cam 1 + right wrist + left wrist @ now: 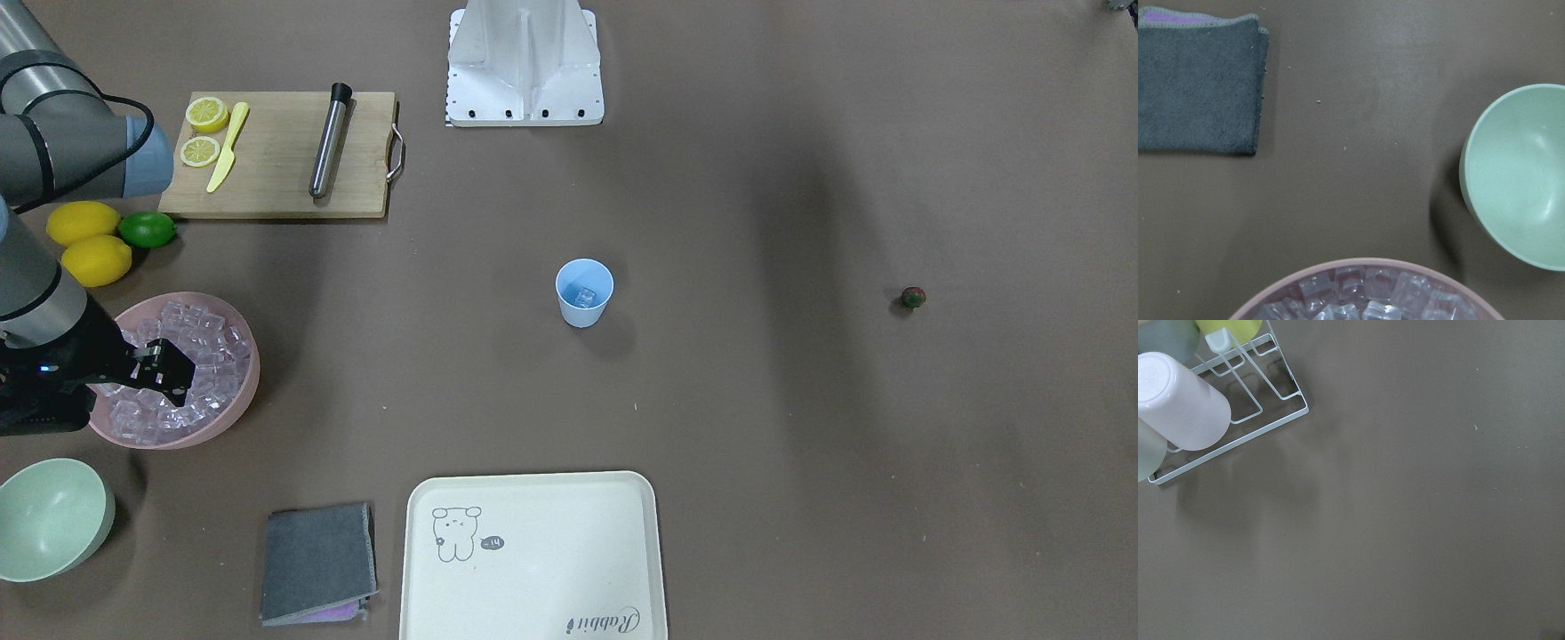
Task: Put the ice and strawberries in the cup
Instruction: 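Lower the right gripper into the ice and grasp a third cube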
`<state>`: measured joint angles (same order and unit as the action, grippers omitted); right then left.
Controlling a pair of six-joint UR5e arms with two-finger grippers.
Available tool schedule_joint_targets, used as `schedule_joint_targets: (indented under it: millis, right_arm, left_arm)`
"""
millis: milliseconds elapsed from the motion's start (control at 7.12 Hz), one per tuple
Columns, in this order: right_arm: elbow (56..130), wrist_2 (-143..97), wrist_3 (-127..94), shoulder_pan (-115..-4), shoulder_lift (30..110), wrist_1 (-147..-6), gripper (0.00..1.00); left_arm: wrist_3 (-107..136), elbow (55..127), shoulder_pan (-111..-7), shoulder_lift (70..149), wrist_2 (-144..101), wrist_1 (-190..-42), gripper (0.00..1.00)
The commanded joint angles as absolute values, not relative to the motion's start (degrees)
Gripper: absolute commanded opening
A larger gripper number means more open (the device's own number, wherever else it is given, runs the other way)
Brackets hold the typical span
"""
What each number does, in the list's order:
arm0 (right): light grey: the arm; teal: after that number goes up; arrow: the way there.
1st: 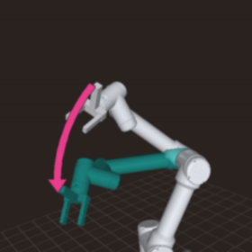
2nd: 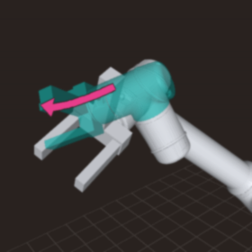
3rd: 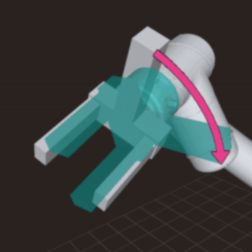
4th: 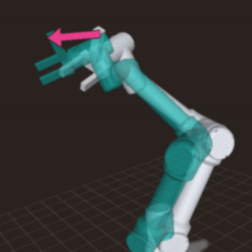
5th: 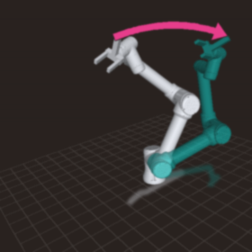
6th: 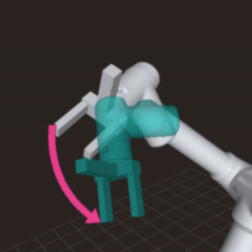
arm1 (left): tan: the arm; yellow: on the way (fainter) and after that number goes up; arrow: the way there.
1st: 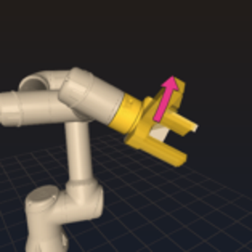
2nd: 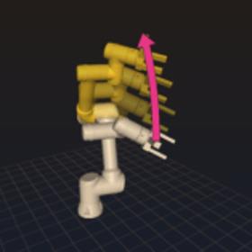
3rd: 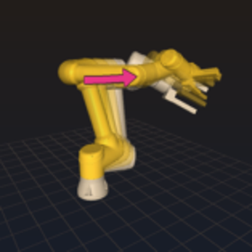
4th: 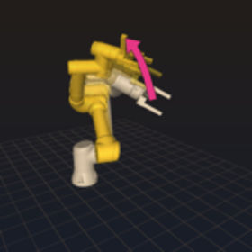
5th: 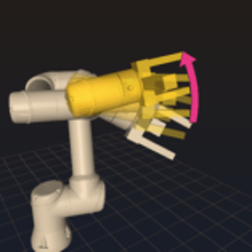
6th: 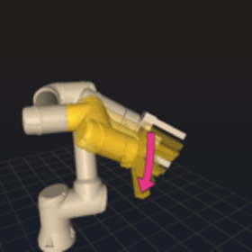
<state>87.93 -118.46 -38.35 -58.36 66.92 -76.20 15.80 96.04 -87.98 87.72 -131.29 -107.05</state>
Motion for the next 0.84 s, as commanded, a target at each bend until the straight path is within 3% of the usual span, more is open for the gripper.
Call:
schedule_joint_targets:
  millis: [0, 702]
  right_arm:
    - [87.1, -118.5, -37.2, -57.0, 67.2, -73.6, 0.96]
    - [85.6, -117.8, -36.8, -55.2, 67.5, -73.6, 0.94]
  left_arm:
    - [15.7, 96.0, -88.0, 87.7, -131.2, -107.1, 0.98]
    - [15.7, 95.9, -88.0, 87.7, -131.3, -107.1, 0.98]
